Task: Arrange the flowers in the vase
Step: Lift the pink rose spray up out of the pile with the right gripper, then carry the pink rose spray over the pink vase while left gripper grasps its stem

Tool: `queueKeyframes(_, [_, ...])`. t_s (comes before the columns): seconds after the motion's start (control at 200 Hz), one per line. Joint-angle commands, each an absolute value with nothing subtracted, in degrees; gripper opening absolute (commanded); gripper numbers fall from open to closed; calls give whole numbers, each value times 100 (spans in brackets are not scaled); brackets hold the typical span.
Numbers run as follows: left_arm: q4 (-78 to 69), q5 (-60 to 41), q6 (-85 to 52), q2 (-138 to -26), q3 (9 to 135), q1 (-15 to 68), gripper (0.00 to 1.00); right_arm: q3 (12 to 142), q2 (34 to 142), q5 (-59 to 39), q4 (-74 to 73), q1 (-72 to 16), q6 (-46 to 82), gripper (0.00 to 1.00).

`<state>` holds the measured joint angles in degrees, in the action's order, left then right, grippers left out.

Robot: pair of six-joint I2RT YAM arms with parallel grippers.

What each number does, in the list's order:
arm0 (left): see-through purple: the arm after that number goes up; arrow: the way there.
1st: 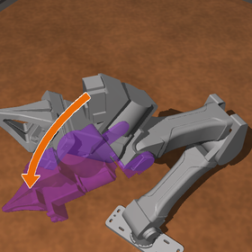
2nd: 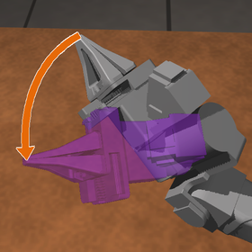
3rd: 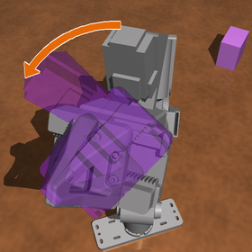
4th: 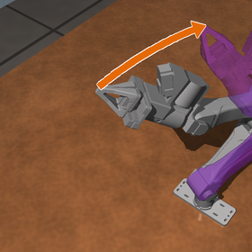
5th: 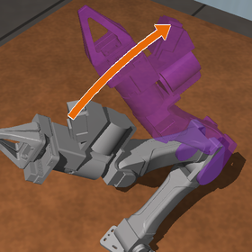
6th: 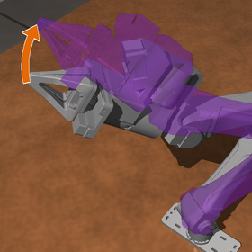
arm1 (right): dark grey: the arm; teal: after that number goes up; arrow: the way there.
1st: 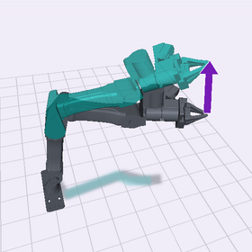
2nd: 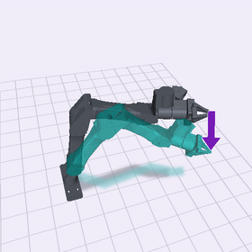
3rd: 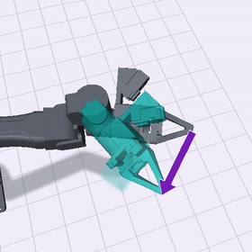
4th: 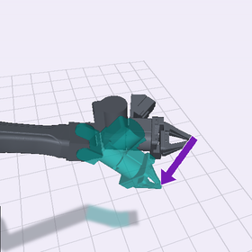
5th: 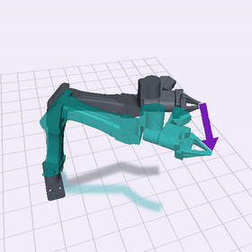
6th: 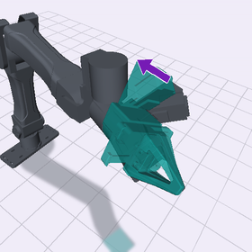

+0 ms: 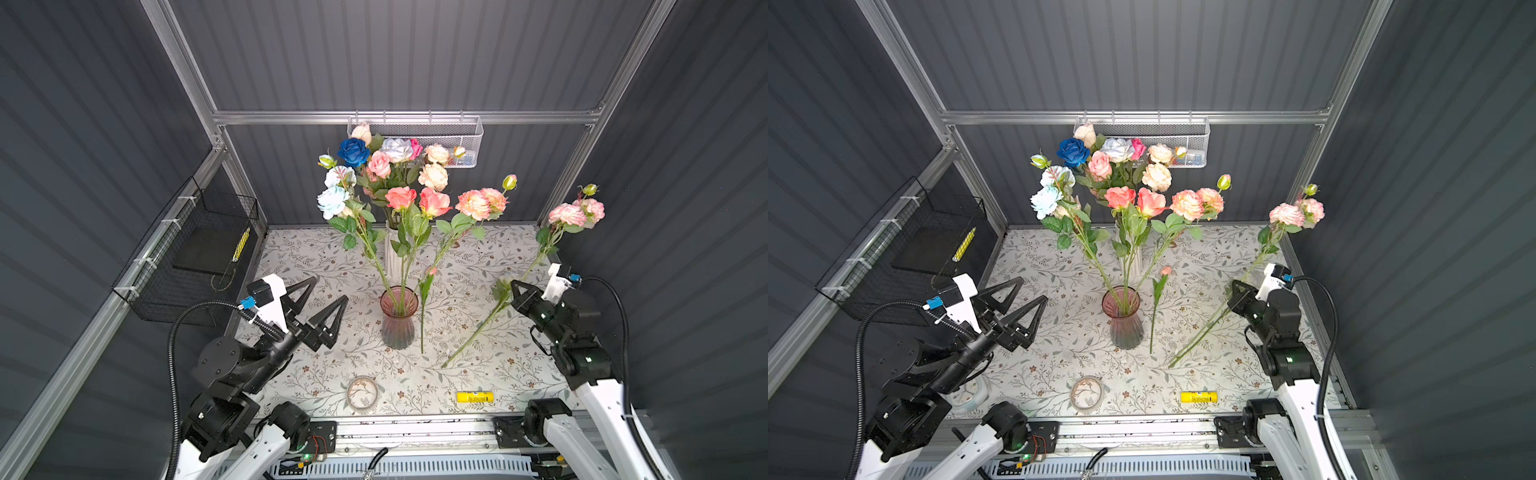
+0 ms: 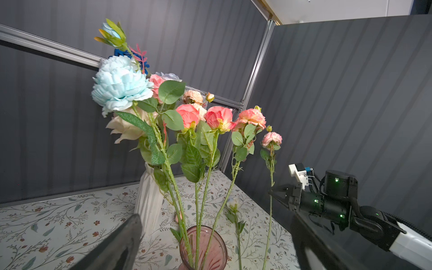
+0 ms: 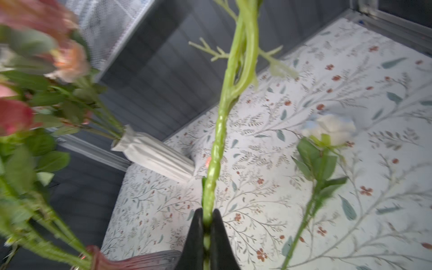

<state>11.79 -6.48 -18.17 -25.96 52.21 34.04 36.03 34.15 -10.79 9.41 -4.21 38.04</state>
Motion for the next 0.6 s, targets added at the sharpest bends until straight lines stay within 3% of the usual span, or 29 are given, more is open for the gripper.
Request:
queueKeyframes(0.0, [1197, -1255, -1627, -2826, 5555, 3375, 100, 3541, 2812, -1766, 503, -523, 3647, 0])
queueKeyframes(0.16, [1164, -2139, -1486, -3276, 5988, 3375, 100, 3977, 2303, -2775, 325, -772, 3492, 0])
queueKeyframes(0.33, [938, -3476, -1450, -4016, 6445, 3375, 100, 4835, 2896, -3524, 384, -1536, 3243, 0])
queueKeyframes(0.59, [237, -4911, -1965, -5215, 7040, 3384, 96, 6037, 4089, -2717, 725, -4115, 2200, 0])
